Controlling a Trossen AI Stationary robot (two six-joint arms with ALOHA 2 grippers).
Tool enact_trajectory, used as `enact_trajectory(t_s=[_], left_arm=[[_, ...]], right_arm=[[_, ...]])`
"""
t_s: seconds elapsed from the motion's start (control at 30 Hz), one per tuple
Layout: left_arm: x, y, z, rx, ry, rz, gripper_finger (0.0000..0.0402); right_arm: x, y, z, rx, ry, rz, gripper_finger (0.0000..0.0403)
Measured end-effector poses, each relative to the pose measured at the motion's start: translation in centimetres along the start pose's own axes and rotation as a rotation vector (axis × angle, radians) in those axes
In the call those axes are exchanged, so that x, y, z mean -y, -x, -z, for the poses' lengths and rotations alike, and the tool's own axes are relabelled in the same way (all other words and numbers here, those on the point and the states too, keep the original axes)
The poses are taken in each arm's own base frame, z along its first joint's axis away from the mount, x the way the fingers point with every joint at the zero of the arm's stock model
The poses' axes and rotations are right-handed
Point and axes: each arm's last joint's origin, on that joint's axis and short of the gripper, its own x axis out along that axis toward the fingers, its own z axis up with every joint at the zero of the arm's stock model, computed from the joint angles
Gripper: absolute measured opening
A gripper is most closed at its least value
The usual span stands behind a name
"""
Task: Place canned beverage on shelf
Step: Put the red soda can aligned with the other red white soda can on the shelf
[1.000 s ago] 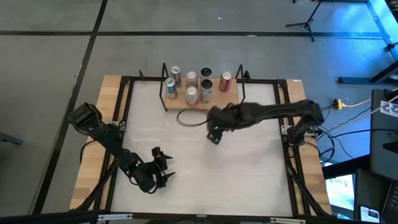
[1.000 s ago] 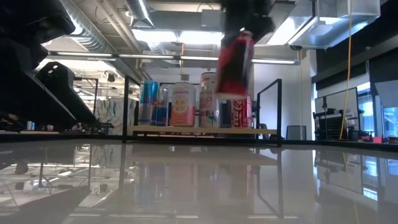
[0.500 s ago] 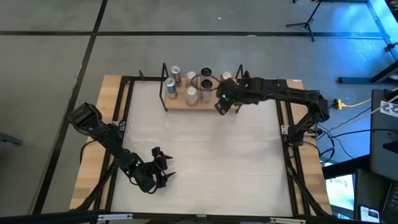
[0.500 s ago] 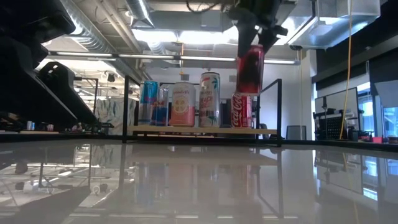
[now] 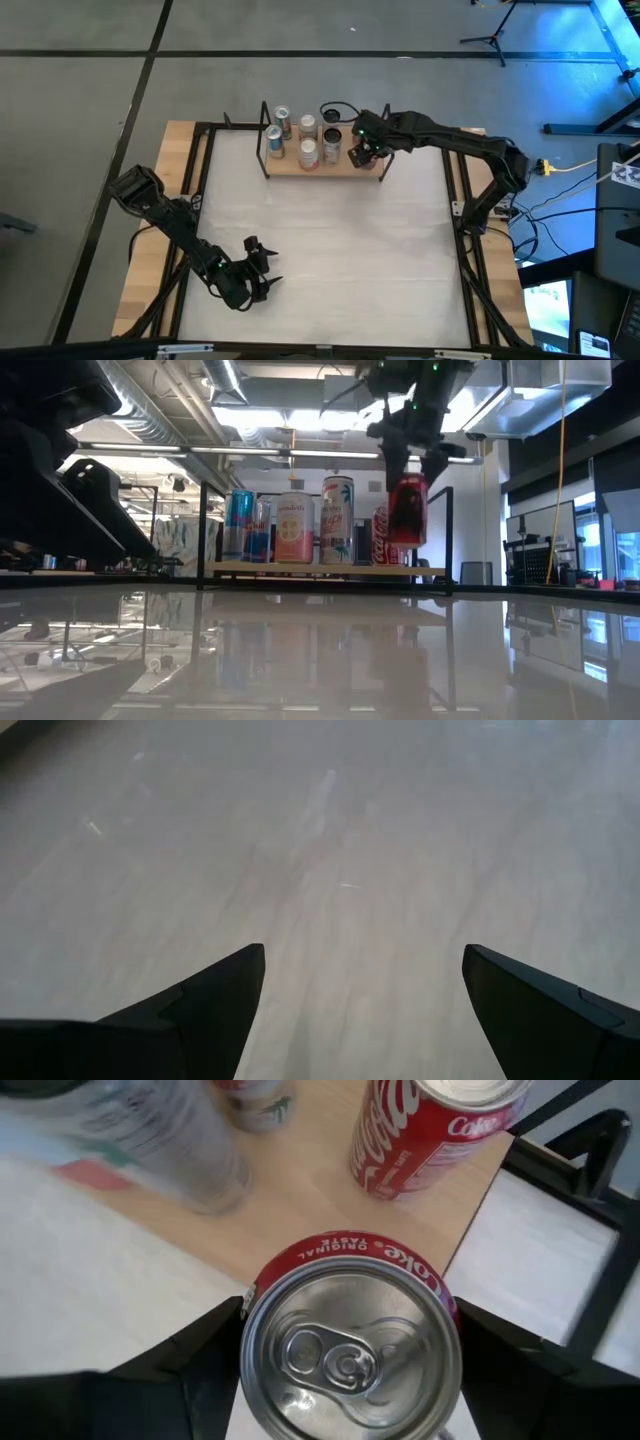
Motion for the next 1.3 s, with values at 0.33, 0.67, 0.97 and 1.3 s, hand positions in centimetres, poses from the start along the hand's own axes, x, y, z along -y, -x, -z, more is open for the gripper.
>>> enact_trajectory(t_s=[0.33, 0.67, 0.97, 1.3], left_arm=[[0.0, 0.0, 0.0, 0.001, -0.001, -0.001, 0.033], [0.0, 0.0, 0.0, 0.001, -0.001, 0.0, 0.033], [0.0, 0.0, 0.0, 0.0, -0.001, 0.0, 0.033], [0.0, 0.0, 0.0, 0.001, 0.0, 0.0, 0.033]], right_arm=[[0.4, -1.6, -0.2, 0.014, -0.026, -0.025, 0.0297], [0.2, -1.8, -0.3, 0.03, -0.012, -0.023, 0.0296], [0.2, -1.8, -0.4, 0.046, -0.008, -0.014, 0.0295], [0.0, -3.0, -0.3, 0.025, 0.001, 0.0, 0.0299]])
